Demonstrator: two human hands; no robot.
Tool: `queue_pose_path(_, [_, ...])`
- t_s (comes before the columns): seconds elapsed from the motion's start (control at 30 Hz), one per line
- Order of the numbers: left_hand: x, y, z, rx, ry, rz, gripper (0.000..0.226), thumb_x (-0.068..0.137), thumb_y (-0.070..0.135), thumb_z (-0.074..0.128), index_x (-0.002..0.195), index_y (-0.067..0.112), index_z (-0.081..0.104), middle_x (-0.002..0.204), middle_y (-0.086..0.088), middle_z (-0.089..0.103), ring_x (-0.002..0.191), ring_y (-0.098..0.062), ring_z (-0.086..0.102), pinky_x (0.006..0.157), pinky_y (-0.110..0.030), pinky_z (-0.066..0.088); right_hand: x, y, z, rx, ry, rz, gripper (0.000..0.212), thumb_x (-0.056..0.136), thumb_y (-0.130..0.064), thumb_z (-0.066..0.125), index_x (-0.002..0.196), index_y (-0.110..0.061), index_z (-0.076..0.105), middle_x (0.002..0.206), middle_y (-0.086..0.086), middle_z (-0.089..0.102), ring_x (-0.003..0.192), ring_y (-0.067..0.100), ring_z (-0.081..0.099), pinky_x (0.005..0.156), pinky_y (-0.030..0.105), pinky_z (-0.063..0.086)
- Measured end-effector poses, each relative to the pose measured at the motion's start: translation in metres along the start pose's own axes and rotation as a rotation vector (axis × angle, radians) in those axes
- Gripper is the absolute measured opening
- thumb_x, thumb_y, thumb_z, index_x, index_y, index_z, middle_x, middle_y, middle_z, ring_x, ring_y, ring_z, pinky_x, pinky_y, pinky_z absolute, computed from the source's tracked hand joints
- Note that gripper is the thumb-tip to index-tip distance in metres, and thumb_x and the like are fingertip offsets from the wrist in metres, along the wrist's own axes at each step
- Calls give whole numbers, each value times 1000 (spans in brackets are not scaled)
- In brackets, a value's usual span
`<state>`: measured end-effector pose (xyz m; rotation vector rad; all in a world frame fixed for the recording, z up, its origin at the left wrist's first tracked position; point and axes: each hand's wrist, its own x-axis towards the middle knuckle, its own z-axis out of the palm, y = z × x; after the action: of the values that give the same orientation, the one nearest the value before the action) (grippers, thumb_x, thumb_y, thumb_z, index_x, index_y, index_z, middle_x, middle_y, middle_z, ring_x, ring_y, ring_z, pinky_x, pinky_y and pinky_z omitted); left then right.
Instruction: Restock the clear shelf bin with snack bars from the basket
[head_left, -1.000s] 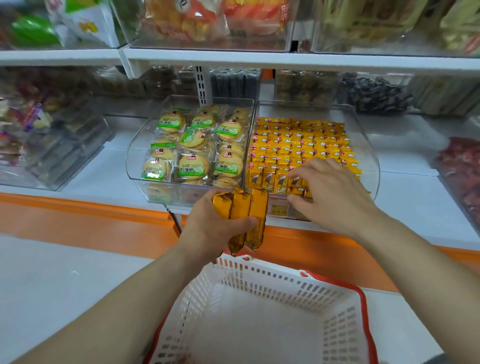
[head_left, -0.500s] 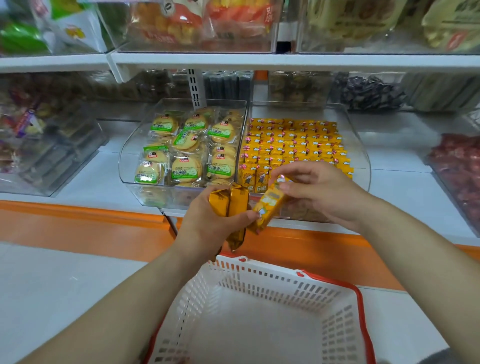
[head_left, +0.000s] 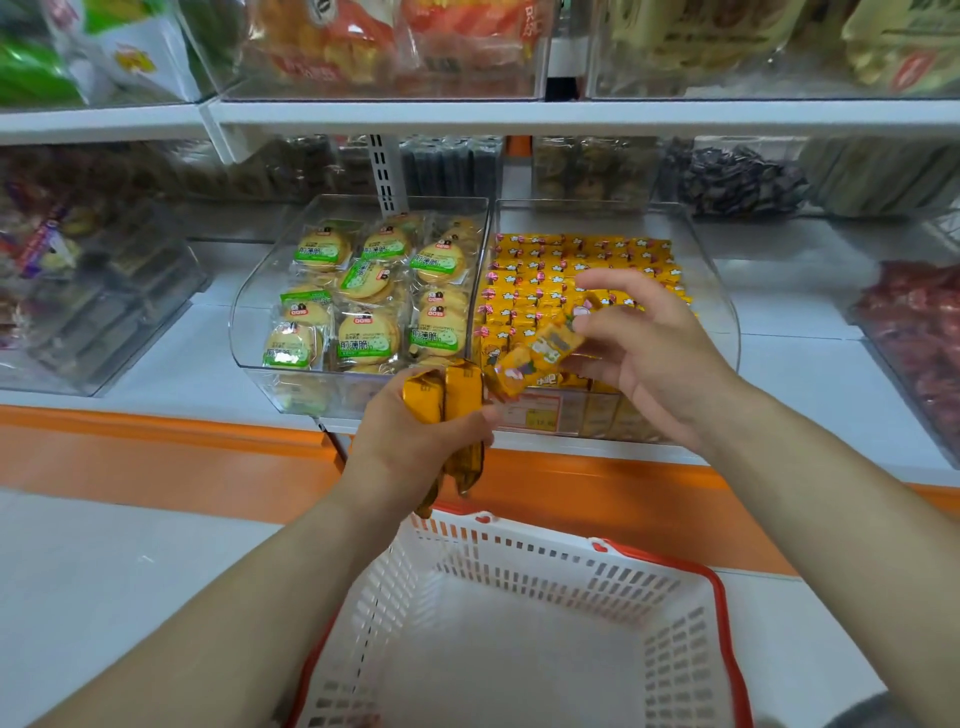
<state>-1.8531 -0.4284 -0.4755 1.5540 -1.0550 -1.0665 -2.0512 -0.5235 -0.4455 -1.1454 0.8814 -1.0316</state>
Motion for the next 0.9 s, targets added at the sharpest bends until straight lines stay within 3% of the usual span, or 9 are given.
queue_pose_path(0.07, [1,1,-4,-59,43,-12,10,84,26,82,88,18,77,81,-7,79,67,-19,75,47,-19,50,-5,1,7,24,-30,53,18,91,0,65,99,-15,71,114,24,66,94,28,73,73,34,61])
queue_pose_path(0.17, [5,0,-11,-118,138,-11,16,84,28,82,82,13,77,81,-14,78,64,-32,68,50,-28,49,-14,12,17,-193,-95,89,18,82,-2,76,92,-15,70,113,18,67,98,29,72,80,43,61])
queue_pose_path(0.27, [6,1,-15,-113,147,29,10,84,23,83,80,18,75,74,-7,77,64,-22,74,49,-25,50,-22,18,26,-348,-225,111,51,73,-3,85,114,-24,63,103,-3,75,98,17,72,81,40,60])
queue_pose_path(0.37, [5,5,-13,-41,76,90,14,81,22,85,87,18,73,64,3,72,46,-8,62,42,-16,45,-26,19,33,-385,-313,89,78,74,-7,86,136,-38,50,110,-2,73,101,13,71,85,32,60])
queue_pose_path(0.47, [5,10,-20,54,100,99,37,77,27,87,108,19,68,81,-4,78,63,-11,74,51,-17,54,-17,6,32,-386,-272,-41,63,82,-11,80,131,-41,55,105,-7,70,97,12,72,82,30,60])
queue_pose_path(0.57, [7,11,-28,116,166,96,37,77,29,87,106,28,64,86,-4,78,79,-16,77,68,-27,61,1,-9,19,-486,-106,-247,40,86,-17,77,117,-39,61,92,-11,68,86,2,68,78,21,56])
queue_pose_path(0.67, [5,8,-27,154,167,70,40,78,32,87,110,23,65,90,-5,78,86,-22,77,80,-40,63,12,-5,8,-707,18,-372,36,85,-22,77,111,-36,56,93,-14,62,77,-3,61,65,11,48])
queue_pose_path(0.77, [2,7,-25,147,145,53,43,78,29,87,114,24,65,92,-4,78,87,-22,77,84,-43,63,17,5,3,-935,9,-381,36,84,-21,78,106,-36,53,108,-13,61,81,1,62,67,19,49])
queue_pose_path(0.9, [2,9,-28,192,164,58,46,77,32,87,116,25,62,94,-3,77,89,-22,75,81,-37,62,18,14,3,-1577,-135,-358,31,90,-42,67,117,-42,53,121,-13,64,109,16,61,99,44,44])
